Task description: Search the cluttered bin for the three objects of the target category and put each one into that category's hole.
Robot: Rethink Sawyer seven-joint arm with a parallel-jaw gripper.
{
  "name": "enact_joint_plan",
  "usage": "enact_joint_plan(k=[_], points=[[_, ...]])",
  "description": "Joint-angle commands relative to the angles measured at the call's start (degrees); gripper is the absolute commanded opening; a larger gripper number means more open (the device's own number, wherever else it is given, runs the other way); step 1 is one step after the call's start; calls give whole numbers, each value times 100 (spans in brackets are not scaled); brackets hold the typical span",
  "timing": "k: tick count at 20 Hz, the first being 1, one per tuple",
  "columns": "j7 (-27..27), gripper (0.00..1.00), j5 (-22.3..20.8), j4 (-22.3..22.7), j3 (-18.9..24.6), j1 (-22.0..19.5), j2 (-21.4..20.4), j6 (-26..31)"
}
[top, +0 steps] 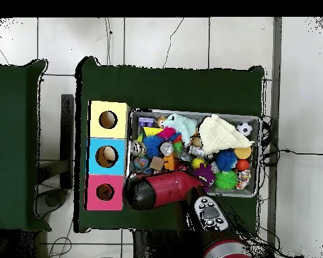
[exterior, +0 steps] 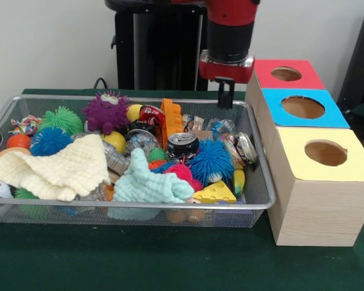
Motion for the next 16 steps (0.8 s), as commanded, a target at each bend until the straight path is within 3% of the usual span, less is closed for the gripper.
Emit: enact_joint_plan(k=[1,3,7,12,16], points=[[-795,0,-574,-1002,15,-637,739,227],[-1301,0,-560,-1302,360,-1111,971,654],[-1953,0,-809,-1850,767,-1626,1320,1044],[-1688,0,-886,-2038,916,-1896,1480,984],[-1743,0,-830,-2324,1066,-2060,1600,1360]])
